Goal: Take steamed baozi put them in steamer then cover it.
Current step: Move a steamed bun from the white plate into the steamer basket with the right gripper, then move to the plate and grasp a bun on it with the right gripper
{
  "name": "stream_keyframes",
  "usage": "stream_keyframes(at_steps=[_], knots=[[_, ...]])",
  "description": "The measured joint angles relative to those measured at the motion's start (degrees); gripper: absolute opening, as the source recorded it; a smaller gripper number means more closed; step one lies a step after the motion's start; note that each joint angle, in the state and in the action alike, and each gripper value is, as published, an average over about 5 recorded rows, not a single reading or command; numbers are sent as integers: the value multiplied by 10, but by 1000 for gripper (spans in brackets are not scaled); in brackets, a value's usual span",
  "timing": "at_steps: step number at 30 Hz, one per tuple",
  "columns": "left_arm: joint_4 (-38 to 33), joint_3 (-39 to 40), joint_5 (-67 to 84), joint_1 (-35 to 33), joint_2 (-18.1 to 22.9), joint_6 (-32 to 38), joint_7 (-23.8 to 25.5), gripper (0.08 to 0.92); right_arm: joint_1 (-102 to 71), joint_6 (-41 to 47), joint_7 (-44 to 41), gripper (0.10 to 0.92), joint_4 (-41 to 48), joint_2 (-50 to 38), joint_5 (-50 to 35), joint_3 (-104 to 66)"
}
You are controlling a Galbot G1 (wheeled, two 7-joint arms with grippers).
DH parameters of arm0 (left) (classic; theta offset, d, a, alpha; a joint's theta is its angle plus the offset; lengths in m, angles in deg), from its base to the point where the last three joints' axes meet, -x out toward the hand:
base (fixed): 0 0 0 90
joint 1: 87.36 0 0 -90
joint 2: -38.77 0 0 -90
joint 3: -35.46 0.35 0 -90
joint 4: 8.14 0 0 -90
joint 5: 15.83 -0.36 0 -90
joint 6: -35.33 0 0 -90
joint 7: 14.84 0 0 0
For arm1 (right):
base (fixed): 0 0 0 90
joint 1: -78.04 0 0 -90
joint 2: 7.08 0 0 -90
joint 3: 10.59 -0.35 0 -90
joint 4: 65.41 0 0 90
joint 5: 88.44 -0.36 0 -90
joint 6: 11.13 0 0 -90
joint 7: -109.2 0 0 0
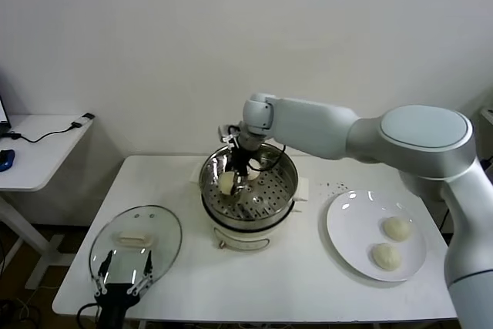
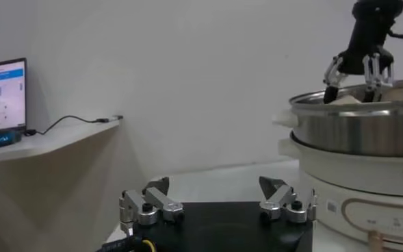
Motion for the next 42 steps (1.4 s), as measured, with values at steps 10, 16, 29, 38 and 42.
stream_keyframes(at_steps=[10, 16, 29, 38, 42], knots=[[0, 0, 0, -1, 2, 1, -1, 823, 0, 5, 1, 822, -13, -9, 4, -8], [0, 2, 0, -1, 2, 1, -1, 823, 32, -1, -7, 823, -49, -45, -4, -4], [-1, 3, -2, 4, 2, -2, -1, 823, 133, -15, -26, 823, -197, -234, 27, 33], [-3, -1, -3, 2, 4, -3, -1, 823, 116, -20, -27, 823, -302, -402, 111, 33], [-4, -2, -4, 1, 5, -4, -1, 823, 66, -22, -25, 823, -323, -466, 162, 7]])
